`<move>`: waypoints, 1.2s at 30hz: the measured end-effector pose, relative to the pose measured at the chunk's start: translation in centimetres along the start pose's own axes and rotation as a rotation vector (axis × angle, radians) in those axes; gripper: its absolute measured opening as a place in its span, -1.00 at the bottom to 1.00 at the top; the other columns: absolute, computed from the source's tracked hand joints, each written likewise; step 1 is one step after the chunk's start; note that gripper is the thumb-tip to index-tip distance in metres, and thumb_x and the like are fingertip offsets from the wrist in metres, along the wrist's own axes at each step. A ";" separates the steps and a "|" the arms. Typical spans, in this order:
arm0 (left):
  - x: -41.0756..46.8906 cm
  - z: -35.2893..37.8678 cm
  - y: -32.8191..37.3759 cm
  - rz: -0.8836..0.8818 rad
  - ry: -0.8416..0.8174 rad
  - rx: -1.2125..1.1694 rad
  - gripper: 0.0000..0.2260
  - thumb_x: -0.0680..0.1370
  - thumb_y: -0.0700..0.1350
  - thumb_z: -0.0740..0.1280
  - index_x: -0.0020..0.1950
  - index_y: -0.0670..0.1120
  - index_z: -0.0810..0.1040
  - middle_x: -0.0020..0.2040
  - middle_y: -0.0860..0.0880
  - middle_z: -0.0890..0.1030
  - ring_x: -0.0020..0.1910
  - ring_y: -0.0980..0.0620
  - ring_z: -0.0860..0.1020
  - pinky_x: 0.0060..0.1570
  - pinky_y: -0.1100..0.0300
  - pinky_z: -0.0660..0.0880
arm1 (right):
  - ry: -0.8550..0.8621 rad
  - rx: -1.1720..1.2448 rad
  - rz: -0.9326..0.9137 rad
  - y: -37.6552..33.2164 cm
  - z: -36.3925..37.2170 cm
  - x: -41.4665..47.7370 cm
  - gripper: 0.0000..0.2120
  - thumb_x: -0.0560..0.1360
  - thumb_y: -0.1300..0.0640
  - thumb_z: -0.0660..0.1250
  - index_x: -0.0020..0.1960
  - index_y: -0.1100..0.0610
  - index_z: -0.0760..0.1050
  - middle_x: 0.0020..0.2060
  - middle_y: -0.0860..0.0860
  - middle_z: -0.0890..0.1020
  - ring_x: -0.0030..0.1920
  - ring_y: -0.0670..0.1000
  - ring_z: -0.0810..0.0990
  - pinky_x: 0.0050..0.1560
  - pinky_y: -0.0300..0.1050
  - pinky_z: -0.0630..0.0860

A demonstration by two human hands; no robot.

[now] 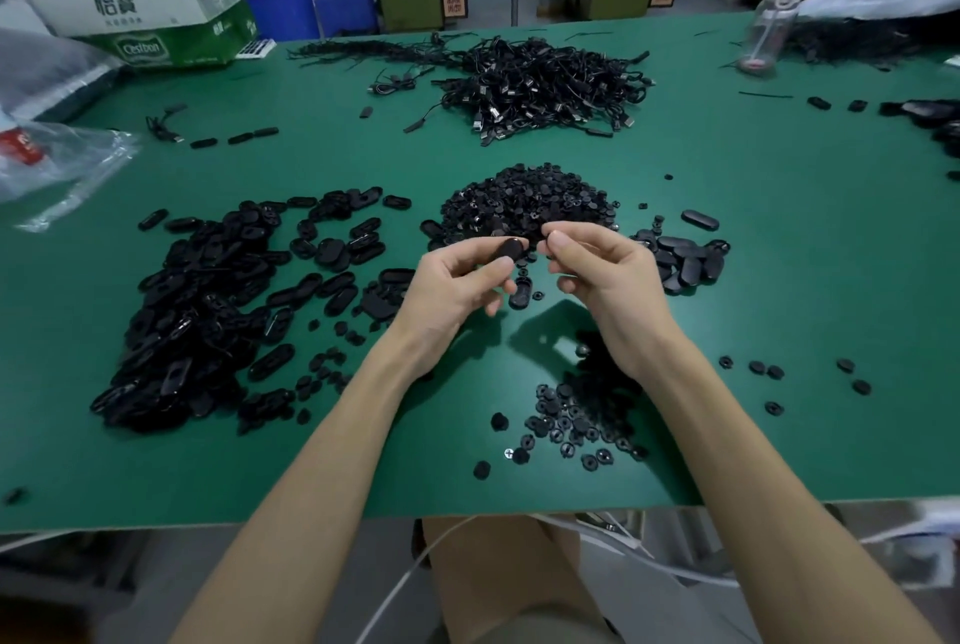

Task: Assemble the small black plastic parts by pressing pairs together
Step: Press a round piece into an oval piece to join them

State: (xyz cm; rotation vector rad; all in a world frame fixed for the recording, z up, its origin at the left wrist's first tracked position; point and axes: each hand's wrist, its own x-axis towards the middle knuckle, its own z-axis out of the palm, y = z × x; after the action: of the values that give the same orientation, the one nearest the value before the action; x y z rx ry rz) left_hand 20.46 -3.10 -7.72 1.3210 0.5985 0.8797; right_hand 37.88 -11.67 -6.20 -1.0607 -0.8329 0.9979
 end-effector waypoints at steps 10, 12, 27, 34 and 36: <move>-0.2 -0.1 -0.2 0.019 -0.048 0.049 -0.73 0.61 -0.32 0.38 0.30 -0.20 0.64 0.10 -0.24 0.71 -0.01 -0.12 0.69 -0.05 0.17 0.61 | 0.009 -0.136 -0.039 0.5 0.9 -0.3 -0.95 0.52 0.17 0.51 -0.02 0.07 0.71 -0.08 0.05 0.76 -0.11 -0.04 0.66 -0.15 -0.18 0.52; -0.2 0.0 -0.3 0.022 -0.046 0.052 -0.73 0.60 -0.31 0.40 0.30 -0.19 0.65 0.09 -0.27 0.70 -0.02 -0.13 0.69 -0.04 0.16 0.61 | 0.024 -0.157 -0.044 0.5 0.8 -0.2 -0.96 0.52 0.17 0.51 -0.02 0.08 0.71 -0.16 0.01 0.74 -0.14 -0.07 0.63 -0.17 -0.19 0.50; -0.1 -0.1 -0.6 0.031 -0.012 0.117 -0.72 0.58 -0.28 0.44 0.30 -0.18 0.62 0.00 -0.21 0.73 -0.07 -0.13 0.71 0.02 0.07 0.64 | 0.084 -0.301 -0.089 1.0 1.3 -0.1 -0.91 0.50 0.24 0.52 -0.10 0.07 0.68 -0.28 -0.03 0.70 -0.26 -0.11 0.60 -0.27 -0.28 0.49; -0.4 0.2 -0.2 0.109 0.141 0.115 -0.80 0.58 -0.31 0.43 0.20 -0.21 0.65 -0.11 -0.15 0.74 -0.13 -0.08 0.73 -0.05 0.17 0.64 | 0.056 -0.239 -0.057 0.9 1.2 -0.2 -0.95 0.50 0.21 0.53 -0.07 0.09 0.69 -0.25 0.00 0.72 -0.24 -0.08 0.64 -0.25 -0.25 0.50; -0.4 0.2 -0.1 0.122 0.202 0.132 -0.80 0.58 -0.31 0.43 0.21 -0.22 0.66 -0.13 -0.14 0.75 -0.13 -0.07 0.73 -0.06 0.19 0.64 | 0.034 -0.125 0.000 0.7 1.0 -0.2 -0.94 0.49 0.21 0.53 -0.05 0.10 0.70 -0.21 0.02 0.72 -0.23 -0.06 0.63 -0.22 -0.22 0.49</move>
State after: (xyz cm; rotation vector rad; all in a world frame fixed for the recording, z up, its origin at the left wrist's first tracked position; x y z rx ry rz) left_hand 20.39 -3.51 -7.80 1.4085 0.7498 1.0974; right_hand 36.72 -11.41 -6.54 -1.1807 -0.8764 0.9344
